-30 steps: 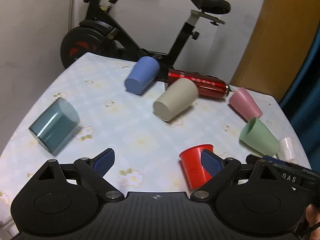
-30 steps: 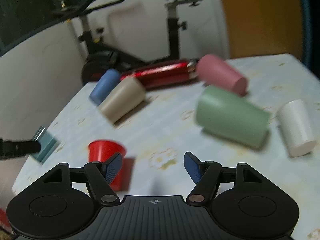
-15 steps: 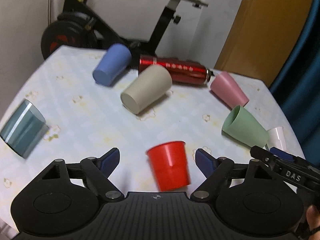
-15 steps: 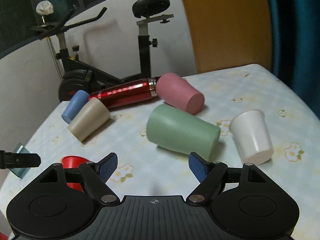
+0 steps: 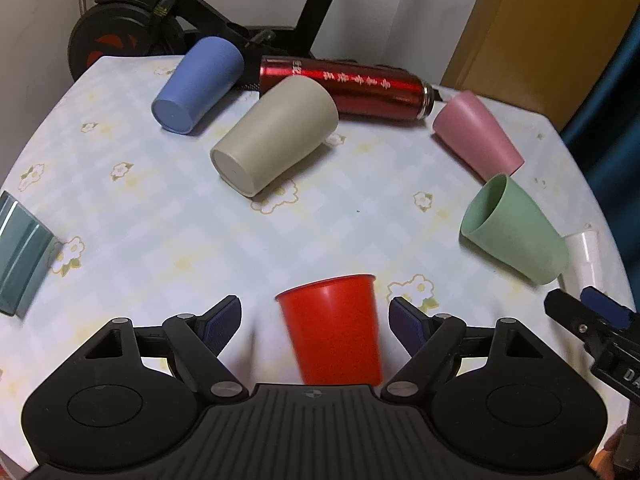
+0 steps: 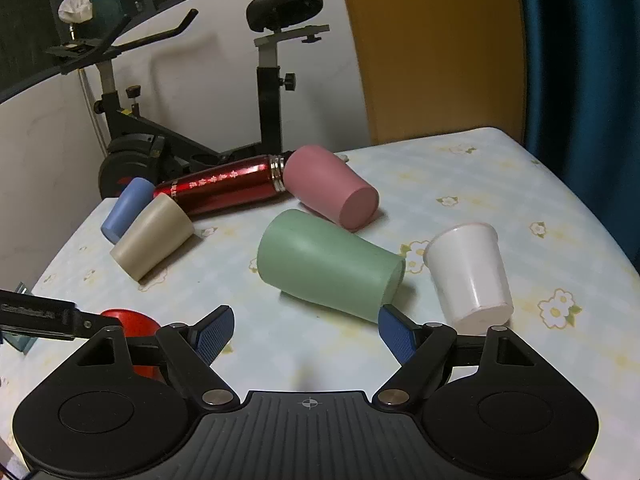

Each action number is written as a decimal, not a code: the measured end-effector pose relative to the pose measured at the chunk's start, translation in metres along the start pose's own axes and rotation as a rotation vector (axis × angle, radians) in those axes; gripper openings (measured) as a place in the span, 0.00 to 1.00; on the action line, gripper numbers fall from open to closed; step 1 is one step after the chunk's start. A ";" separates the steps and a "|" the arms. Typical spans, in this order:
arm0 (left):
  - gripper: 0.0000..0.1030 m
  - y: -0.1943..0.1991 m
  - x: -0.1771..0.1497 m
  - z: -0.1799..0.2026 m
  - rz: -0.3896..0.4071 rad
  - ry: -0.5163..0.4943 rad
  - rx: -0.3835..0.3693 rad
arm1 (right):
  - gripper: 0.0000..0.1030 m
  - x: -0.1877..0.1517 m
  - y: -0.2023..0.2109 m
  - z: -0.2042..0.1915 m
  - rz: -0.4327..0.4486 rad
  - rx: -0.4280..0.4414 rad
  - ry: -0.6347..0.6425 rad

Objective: Flip cup upright
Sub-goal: 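Move the left gripper to the red cup and close around it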

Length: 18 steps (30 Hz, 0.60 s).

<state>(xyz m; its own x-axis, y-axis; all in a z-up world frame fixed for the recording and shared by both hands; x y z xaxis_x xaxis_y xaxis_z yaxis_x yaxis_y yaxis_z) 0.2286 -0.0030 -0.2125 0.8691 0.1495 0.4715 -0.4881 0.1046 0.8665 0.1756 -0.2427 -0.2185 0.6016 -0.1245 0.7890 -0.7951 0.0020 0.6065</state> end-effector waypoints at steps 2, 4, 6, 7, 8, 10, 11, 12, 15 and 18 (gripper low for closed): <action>0.80 -0.005 0.002 0.001 -0.016 0.002 0.000 | 0.74 0.000 0.000 0.001 -0.002 0.003 -0.002; 0.80 -0.013 0.003 -0.001 -0.041 0.015 0.010 | 0.74 -0.001 0.000 0.001 -0.005 0.004 -0.003; 0.79 -0.020 0.005 -0.003 -0.062 0.030 0.018 | 0.74 -0.001 0.000 0.002 -0.007 0.004 -0.002; 0.78 -0.023 0.006 -0.004 -0.071 0.035 0.020 | 0.74 -0.001 -0.001 0.002 -0.008 0.005 -0.002; 0.78 -0.025 0.006 -0.005 -0.076 0.038 0.020 | 0.74 -0.001 0.000 0.001 -0.008 0.005 -0.001; 0.77 -0.029 0.007 -0.004 -0.087 0.034 0.017 | 0.74 -0.001 0.000 0.001 -0.011 0.004 0.000; 0.77 -0.031 0.007 -0.004 -0.090 0.032 0.017 | 0.74 -0.001 0.000 0.001 -0.012 0.005 0.000; 0.77 -0.032 0.007 -0.004 -0.093 0.031 0.019 | 0.74 -0.001 -0.001 0.001 -0.014 0.005 0.001; 0.71 -0.034 0.005 -0.004 -0.098 0.029 0.006 | 0.74 -0.001 -0.001 -0.001 -0.018 0.009 0.004; 0.61 -0.031 0.003 -0.003 -0.086 0.013 -0.027 | 0.74 -0.001 -0.002 -0.003 -0.023 0.015 0.009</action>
<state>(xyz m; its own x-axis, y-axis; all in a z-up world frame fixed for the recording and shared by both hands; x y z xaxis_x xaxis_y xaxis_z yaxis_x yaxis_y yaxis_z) 0.2463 -0.0026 -0.2379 0.9069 0.1517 0.3932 -0.4138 0.1438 0.8989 0.1770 -0.2399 -0.2205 0.6206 -0.1149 0.7756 -0.7819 -0.0160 0.6232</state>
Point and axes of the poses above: each gripper's, at about its wrist camera, not at the fingertips, and y roughly against the way its jaws point, z to its right, x to its top, the point moved 1 cm from there along -y, roughly the way its jaws point, and after that the axes turned 6 degrees about y, right-handed, at the moved point
